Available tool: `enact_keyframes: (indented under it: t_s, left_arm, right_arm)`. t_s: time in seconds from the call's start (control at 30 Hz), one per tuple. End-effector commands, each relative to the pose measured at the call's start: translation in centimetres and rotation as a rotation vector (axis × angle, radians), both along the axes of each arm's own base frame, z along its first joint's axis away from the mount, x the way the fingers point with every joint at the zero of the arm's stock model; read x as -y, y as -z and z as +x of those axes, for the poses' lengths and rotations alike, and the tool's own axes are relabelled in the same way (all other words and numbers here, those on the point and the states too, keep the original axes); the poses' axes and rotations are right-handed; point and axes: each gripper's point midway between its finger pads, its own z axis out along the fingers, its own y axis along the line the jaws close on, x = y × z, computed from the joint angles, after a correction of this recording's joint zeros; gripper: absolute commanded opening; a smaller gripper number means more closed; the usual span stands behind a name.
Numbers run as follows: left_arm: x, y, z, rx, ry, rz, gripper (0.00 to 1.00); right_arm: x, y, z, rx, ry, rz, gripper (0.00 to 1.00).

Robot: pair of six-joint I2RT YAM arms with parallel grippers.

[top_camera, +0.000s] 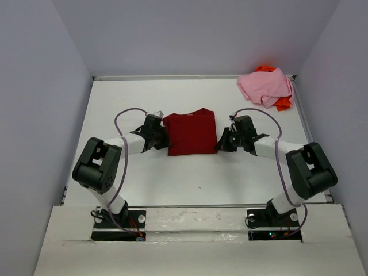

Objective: Fold and stack the t-shirts
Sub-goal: Fold the tshirt

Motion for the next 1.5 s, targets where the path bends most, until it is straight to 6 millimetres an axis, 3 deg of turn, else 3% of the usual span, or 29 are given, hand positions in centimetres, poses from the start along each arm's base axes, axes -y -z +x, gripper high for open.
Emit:
enact_keyframes:
  t_s: [0.0, 0.2, 0.27, 0.3, 0.33, 0.37, 0.4, 0.43, 0.5, 0.53, 0.57, 0.6, 0.67, 0.7, 0.73, 0.8, 0.93, 1.1, 1.3, 1.47]
  left_arm:
    - [-0.7, -0.2, -1.8, -0.017, 0.007, 0.017, 0.16]
    - [0.0, -1.5, -3.7, -0.017, 0.042, -0.005, 0.17]
    - [0.2, -2.5, -3.8, -0.004, 0.059, -0.009, 0.38]
    - [0.4, -3.7, -3.3, 0.011, 0.065, -0.006, 0.49]
    - [0.0, -4.3, -3.4, 0.004, 0.068, 0.017, 0.68]
    - [-0.5, -5.2, -2.6, 0.035, 0.064, 0.057, 0.76]
    - [-0.1, -7.8, -0.9, 0.096, 0.063, 0.06, 0.81]
    - [-0.9, -8.5, -0.5, 0.092, 0.05, 0.092, 0.87]
    - [-2.4, -11.4, 2.5, 0.147, 0.016, 0.12, 0.91]
    - [-2.8, -12.2, 3.5, 0.162, 0.006, 0.122, 0.91]
    - [-3.2, -12.8, 4.5, 0.175, 0.002, 0.124, 0.91]
    - [-3.5, -14.8, 6.1, 0.222, -0.005, 0.128, 0.91]
    - [-4.1, -14.2, 7.4, 0.199, -0.014, 0.149, 0.91]
    - [-4.1, -15.2, 8.2, 0.21, -0.024, 0.151, 0.91]
    - [-4.1, -14.4, 8.8, 0.191, -0.028, 0.165, 0.91]
    - [-4.1, -14.3, 9.4, 0.189, -0.045, 0.169, 0.91]
    - [-3.7, -12.4, 10.0, 0.166, -0.068, 0.146, 0.86]
    - [0.0, -11.4, 10.0, 0.206, 0.087, 0.062, 0.82]
    - [0.8, -8.8, 10.1, 0.16, 0.116, 0.065, 0.7]
    - [1.1, -7.4, 9.6, 0.137, 0.094, 0.065, 0.66]
  right_arm:
    - [-0.2, -1.0, -0.8, 0.043, 0.03, 0.026, 0.0]
    - [0.8, -1.8, -2.9, 0.041, 0.056, 0.034, 0.0]
    - [1.3, -1.6, -3.8, 0.002, 0.051, 0.0, 0.0]
    - [1.4, -3.0, -2.9, 0.05, 0.036, -0.023, 0.14]
    - [1.8, -3.1, -3.2, 0.028, 0.026, -0.059, 0.23]
    - [1.9, -3.9, -2.8, 0.045, 0.012, -0.08, 0.31]
    - [2.1, -4.9, -2.0, 0.087, -0.013, -0.111, 0.51]
    - [1.8, -7.5, -0.8, 0.129, -0.021, -0.116, 0.59]
    - [2.0, -9.6, 1.0, 0.191, -0.018, -0.155, 0.71]
    - [1.7, -12.5, 2.4, 0.255, -0.013, -0.153, 0.73]
    - [1.7, -13.4, 3.3, 0.28, -0.009, -0.166, 0.75]
    - [2.1, -14.3, 4.3, 0.316, 0.002, -0.2, 0.78]
    - [1.6, -16.3, 6.6, 0.369, 0.005, -0.211, 0.79]
    - [1.6, -16.7, 7.4, 0.388, 0.002, -0.229, 0.79]
    - [1.4, -16.2, 8.4, 0.38, 0.003, -0.245, 0.79]
    - [1.2, -17.3, 10.0, 0.405, 0.022, -0.252, 0.8]
    - [0.7, -14.9, 11.9, 0.363, 0.006, -0.274, 0.79]
    - [0.6, -11.3, 13.3, 0.332, -0.03, -0.3, 0.78]
    - [1.3, -8.3, 15.1, 0.256, -0.001, -0.259, 0.72]
    - [0.1, -6.8, 15.7, 0.246, -0.041, -0.217, 0.68]
